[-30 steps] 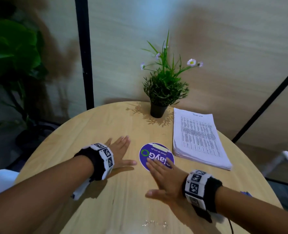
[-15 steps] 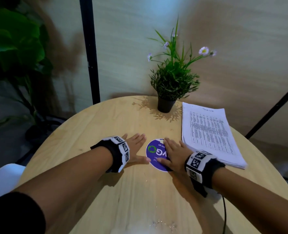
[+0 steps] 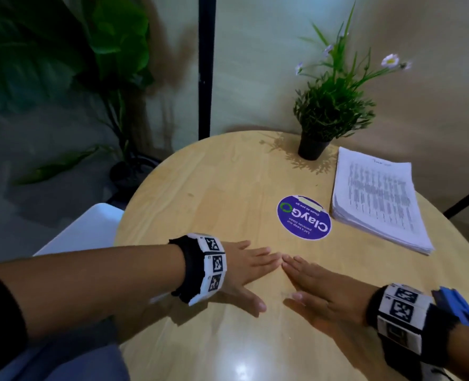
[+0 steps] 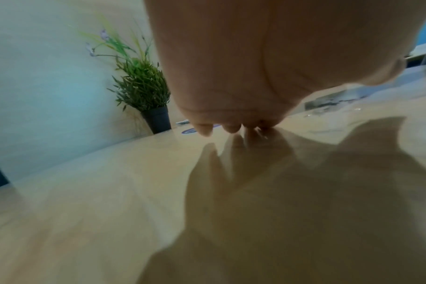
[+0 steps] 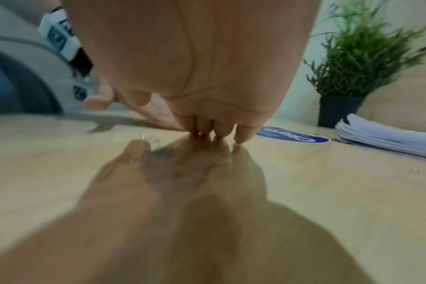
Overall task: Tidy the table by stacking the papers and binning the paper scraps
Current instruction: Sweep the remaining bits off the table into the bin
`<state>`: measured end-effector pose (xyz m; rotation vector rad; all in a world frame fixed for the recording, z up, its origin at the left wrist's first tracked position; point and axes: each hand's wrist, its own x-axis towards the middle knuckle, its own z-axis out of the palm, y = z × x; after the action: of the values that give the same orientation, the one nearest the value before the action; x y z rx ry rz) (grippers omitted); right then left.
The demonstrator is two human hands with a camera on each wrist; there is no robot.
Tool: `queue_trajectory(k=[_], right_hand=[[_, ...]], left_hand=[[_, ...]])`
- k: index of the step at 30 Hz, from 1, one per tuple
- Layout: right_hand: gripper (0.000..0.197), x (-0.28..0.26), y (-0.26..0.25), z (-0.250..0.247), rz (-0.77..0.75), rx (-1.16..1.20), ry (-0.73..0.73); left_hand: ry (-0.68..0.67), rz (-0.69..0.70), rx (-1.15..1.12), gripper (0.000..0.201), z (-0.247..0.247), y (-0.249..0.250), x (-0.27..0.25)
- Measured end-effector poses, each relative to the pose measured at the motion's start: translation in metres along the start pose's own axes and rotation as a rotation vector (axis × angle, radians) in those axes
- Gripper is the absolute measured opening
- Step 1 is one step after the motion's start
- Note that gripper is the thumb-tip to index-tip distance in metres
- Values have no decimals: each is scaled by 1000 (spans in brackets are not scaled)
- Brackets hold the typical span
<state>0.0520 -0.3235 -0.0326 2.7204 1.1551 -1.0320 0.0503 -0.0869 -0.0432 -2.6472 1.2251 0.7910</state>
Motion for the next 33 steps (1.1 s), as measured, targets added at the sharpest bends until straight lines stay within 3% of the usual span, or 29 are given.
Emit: queue_trajectory(k=[2, 6, 11, 14, 18, 25, 28, 31, 33], right_hand=[[99, -3, 2, -11, 31, 45, 38], [57, 14, 15, -38, 187, 90, 241], [67, 73, 27, -70, 348, 79, 265], [78, 116, 25, -82, 393, 43, 253], [84, 157, 18, -104, 408, 26, 233], [87, 175, -14, -117, 243, -82, 128], [91, 168, -39, -104, 131, -126, 106], [113, 145, -61, -79, 16, -168, 91], [113, 126, -67, -63, -32, -165, 63]], left_hand=[[42, -30, 59, 87, -1, -10, -11], [114, -265, 46, 86, -15, -72, -30], [142, -632, -112, 93, -17, -152, -53], [103, -721, -185, 95, -3, -180, -59], [119, -715, -249, 107, 18, -192, -47], [144, -493, -182, 95, 16, -169, -28], [95, -410, -135, 95, 15, -148, -29], [60, -335, -114, 100, 18, -122, -39], [29, -302, -127, 103, 24, -100, -47]])
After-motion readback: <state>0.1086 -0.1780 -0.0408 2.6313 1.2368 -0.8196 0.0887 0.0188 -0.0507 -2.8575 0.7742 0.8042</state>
